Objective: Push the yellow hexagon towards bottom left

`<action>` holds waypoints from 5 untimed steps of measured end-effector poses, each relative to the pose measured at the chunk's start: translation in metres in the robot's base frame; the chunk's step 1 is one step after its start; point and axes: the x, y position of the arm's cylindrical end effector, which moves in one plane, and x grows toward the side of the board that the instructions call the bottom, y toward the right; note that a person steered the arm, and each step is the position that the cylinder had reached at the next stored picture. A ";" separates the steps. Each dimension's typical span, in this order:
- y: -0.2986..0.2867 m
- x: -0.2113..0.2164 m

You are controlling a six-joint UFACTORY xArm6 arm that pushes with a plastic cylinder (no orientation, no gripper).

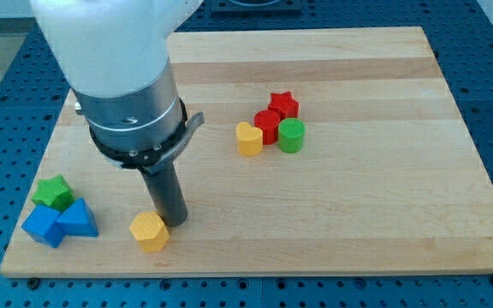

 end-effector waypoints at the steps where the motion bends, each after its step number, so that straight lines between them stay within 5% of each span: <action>1: 0.001 0.004; 3: 0.042 0.019; 5: 0.012 0.033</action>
